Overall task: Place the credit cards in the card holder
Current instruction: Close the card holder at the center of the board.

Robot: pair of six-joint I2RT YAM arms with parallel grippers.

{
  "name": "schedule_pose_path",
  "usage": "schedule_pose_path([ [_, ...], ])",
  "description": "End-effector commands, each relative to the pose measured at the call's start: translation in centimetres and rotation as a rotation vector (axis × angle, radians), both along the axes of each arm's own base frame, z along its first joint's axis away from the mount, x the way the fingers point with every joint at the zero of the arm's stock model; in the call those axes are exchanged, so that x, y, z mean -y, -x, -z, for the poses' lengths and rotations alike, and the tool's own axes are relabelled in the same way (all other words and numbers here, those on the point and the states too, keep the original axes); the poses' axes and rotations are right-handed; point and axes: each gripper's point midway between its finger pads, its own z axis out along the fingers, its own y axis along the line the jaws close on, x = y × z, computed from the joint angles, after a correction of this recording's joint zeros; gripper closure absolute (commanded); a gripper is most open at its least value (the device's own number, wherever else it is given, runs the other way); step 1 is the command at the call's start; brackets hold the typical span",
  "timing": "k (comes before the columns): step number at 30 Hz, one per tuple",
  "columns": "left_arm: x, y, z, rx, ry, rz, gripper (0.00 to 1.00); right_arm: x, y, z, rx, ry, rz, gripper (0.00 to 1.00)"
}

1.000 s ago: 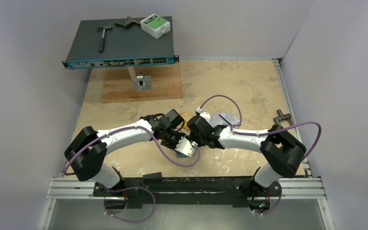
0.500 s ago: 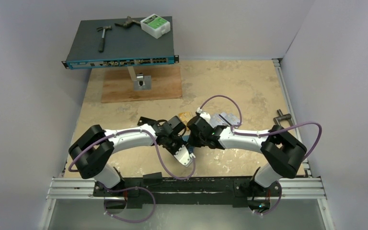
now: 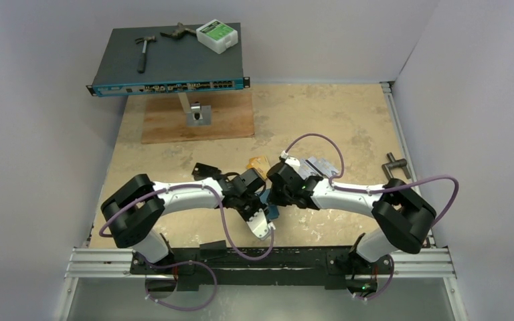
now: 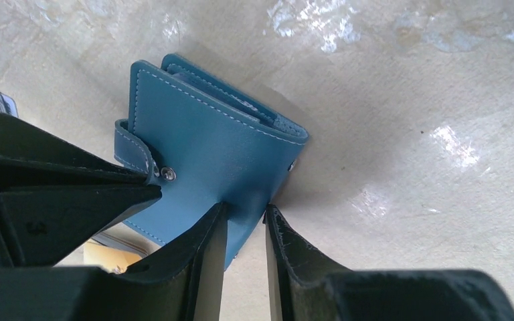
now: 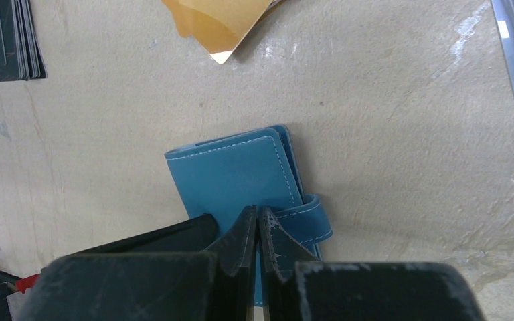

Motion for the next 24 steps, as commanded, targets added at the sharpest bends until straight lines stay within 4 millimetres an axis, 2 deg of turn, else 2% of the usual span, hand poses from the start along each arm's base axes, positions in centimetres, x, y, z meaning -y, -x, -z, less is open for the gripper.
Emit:
schedule_pose_path([
  [1,0.8,1.4,0.4,-0.078,0.0,0.011,0.76,1.0,0.5,-0.2,0.0,0.016,-0.006,1.0],
  [11,0.6,1.6,0.3,-0.09,-0.016,-0.005,0.79,0.6,0.6,-0.5,-0.002,-0.021,-0.003,1.0],
  [15,0.5,1.5,0.2,-0.093,-0.016,-0.019,0.79,0.9,0.0,-1.5,0.021,0.022,-0.012,1.0],
  [20,0.6,1.5,-0.2,-0.094,-0.002,-0.036,0.8,2.2,-0.4,-3.2,0.064,0.094,-0.024,0.75],
  [24,0.7,1.4,-0.3,-0.089,0.004,-0.039,0.8,2.3,-0.3,-3.4,0.054,0.134,-0.065,0.68],
])
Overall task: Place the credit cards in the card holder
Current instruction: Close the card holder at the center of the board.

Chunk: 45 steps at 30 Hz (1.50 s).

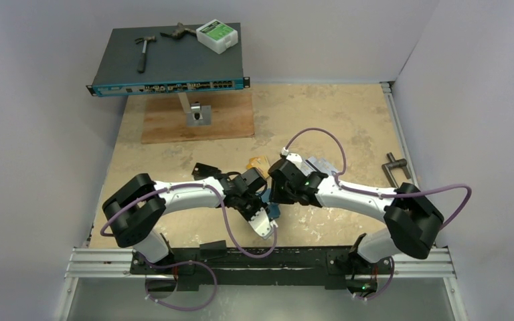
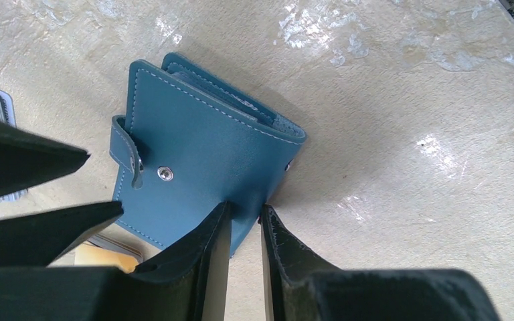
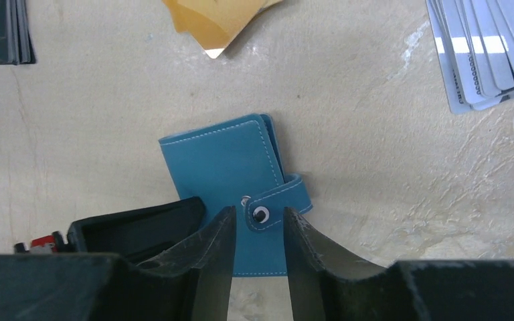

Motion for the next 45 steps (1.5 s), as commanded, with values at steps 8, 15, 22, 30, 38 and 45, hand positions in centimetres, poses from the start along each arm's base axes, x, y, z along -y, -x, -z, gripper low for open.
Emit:
schedule_pose_path([
  [8,0.1,0.9,-0.4,-0.032,0.012,-0.009,0.92,-0.5,-0.8,-1.5,0.01,0.087,-0.108,0.68],
  [15,0.1,0.8,-0.6,-0.031,0.017,-0.014,0.95,-0.3,-1.1,-1.0,0.003,0.152,-0.143,0.65],
  [22,-0.1,1.0,-0.6,-0.033,0.008,-0.012,0.95,0.1,-2.5,-1.2,0.041,0.239,-0.152,0.74],
  [30,-0.1,1.0,-0.6,-0.035,0.006,-0.011,0.94,-0.2,-2.7,-1.1,0.041,0.263,-0.197,0.72],
  [38,0.1,0.9,-0.7,-0.037,0.005,-0.011,0.94,-0.6,-2.0,-0.3,0.015,0.264,-0.254,0.67],
  [45,0.0,0.9,-0.6,-0.037,0.001,-0.013,0.94,-0.8,-2.1,-0.1,0.007,0.269,-0.264,0.76],
])
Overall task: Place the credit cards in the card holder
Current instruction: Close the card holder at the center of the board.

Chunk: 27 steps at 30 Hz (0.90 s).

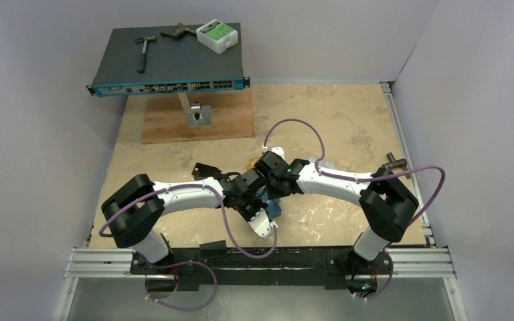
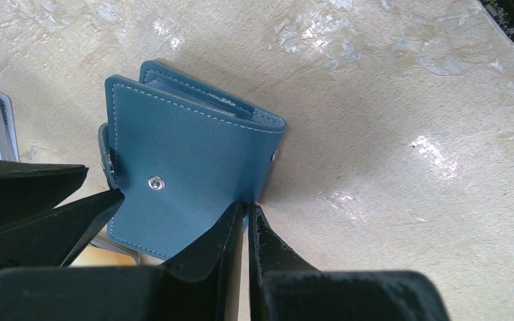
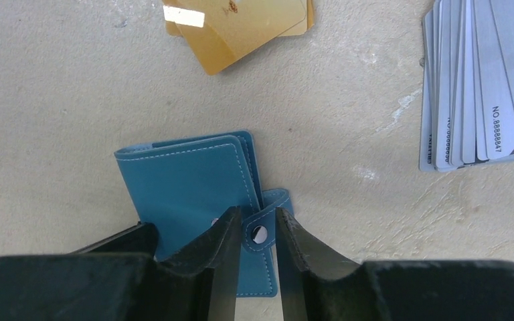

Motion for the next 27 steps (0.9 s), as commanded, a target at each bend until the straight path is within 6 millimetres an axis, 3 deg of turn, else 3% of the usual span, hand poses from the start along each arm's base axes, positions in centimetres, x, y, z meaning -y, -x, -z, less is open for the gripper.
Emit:
schedule_pose_path([
  [1,0.0,0.6,-0.5,-0.031,0.002,-0.008,0.94,-1.1,-0.2,-0.7,0.002,-0.014,-0.042,0.76],
  [12,-0.1,0.7,-0.3,-0.039,-0.009,-0.005,0.94,-1.1,0.0,-0.9,0.008,-0.009,-0.061,0.68],
  [21,-0.2,0.8,-0.2,-0.048,-0.031,0.002,0.94,-0.5,0.0,-0.7,0.012,0.001,-0.03,0.98],
  [27,0.2,0.3,-1.0,-0.04,-0.03,-0.007,0.81,0.3,-0.2,-1.6,0.049,0.005,-0.004,1.0],
])
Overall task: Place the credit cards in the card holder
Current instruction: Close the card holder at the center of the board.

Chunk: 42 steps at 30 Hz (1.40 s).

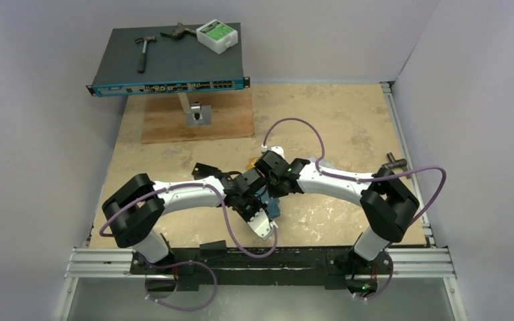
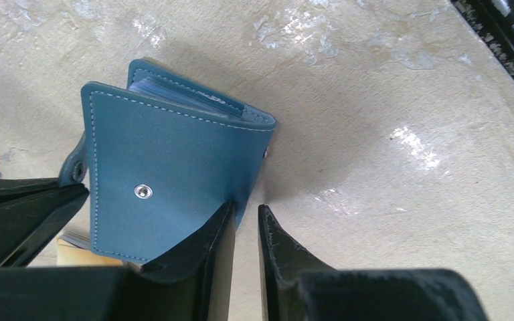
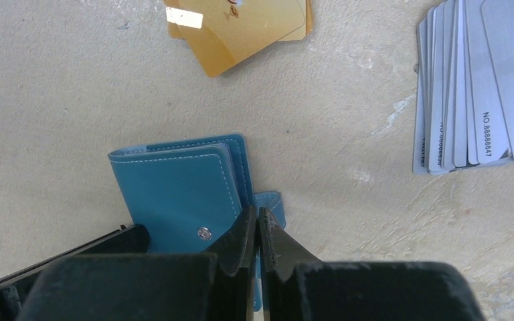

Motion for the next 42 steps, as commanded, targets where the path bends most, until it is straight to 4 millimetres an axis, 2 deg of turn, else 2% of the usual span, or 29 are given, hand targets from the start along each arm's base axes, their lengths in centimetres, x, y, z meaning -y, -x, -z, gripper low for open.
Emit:
schedule_pose_path([
  [1,0.7,-0.1,-1.0,-0.013,0.002,-0.005,0.78,0.5,-0.1,-1.5,0.05,-0.001,0.018,1.0],
  [5,0.5,-0.4,-1.1,0.02,-0.004,0.02,0.71,0.7,0.3,-1.6,0.042,-0.018,0.02,1.0],
  [8,1.1,-1.0,-1.4,0.05,0.027,0.009,0.66,0.9,0.8,-1.3,0.028,-0.039,0.018,1.0],
  [10,1.4,-1.2,-1.6,0.055,0.046,0.004,0.65,0.9,1.1,-1.2,0.018,-0.049,0.016,1.0],
  [14,1.8,-1.6,-0.8,0.114,0.065,0.04,0.63,0.7,1.5,-1.1,0.004,-0.079,0.015,1.0],
  [19,2.3,-1.8,-0.8,0.138,0.08,0.055,0.63,0.6,1.5,-1.5,0.004,-0.099,0.016,1.0],
  [27,1.4,-0.7,1.0,0.123,0.033,0.127,0.65,-0.1,1.1,-1.8,-0.01,-0.185,0.033,1.0],
  [34,1.4,-0.4,1.0,0.096,0.025,0.115,0.71,-1.2,1.4,-0.6,-0.062,-0.238,0.043,1.0],
  [42,1.4,-0.2,0.9,0.077,0.027,0.101,0.72,-2.0,1.4,0.4,-0.079,-0.277,0.068,1.0],
])
